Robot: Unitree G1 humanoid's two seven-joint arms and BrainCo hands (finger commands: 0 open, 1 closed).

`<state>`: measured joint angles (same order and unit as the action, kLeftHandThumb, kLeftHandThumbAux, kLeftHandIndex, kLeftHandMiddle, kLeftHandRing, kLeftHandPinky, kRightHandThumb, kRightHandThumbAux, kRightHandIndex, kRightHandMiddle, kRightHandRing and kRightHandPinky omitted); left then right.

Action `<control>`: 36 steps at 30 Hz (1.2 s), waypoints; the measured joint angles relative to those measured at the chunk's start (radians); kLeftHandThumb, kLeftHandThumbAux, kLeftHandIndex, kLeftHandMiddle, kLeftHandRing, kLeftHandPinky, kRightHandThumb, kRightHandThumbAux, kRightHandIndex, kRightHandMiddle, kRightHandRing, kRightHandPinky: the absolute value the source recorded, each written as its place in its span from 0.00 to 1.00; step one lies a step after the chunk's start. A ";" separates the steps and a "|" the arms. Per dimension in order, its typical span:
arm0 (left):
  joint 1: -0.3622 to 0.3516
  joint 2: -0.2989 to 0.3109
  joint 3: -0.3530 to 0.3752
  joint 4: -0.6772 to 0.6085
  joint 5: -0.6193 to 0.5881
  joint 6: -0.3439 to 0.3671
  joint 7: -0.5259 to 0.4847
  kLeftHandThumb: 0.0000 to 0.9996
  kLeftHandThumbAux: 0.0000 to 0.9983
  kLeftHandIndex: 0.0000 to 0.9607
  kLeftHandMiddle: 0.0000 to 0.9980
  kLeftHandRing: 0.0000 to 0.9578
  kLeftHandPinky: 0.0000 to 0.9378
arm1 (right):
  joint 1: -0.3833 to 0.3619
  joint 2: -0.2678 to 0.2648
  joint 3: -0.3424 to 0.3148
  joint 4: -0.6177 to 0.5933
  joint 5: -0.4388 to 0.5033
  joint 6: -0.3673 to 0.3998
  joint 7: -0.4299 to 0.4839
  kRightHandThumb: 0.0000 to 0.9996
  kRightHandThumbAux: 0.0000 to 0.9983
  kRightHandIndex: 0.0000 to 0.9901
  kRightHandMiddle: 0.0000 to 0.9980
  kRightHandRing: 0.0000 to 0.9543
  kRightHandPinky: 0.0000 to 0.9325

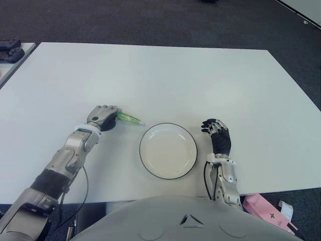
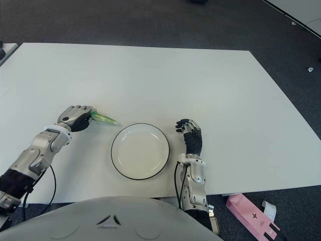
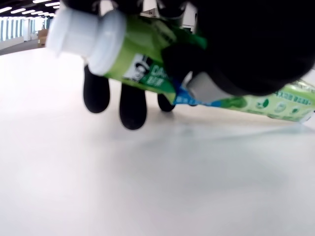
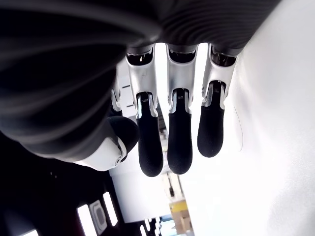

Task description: Put the toothpaste on the table into the plate.

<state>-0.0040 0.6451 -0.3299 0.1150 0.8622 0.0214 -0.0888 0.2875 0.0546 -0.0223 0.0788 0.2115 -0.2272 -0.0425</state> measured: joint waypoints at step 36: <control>-0.047 0.004 0.219 -0.122 -0.288 -0.207 -0.009 0.85 0.67 0.43 0.55 0.96 0.95 | -0.052 -0.002 -0.003 0.046 0.001 -0.003 -0.004 0.71 0.73 0.43 0.50 0.52 0.53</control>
<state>-0.0508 0.6492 -0.1112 -0.0074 0.5737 -0.1860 -0.0979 0.2358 0.0530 -0.0255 0.1243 0.2123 -0.2301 -0.0462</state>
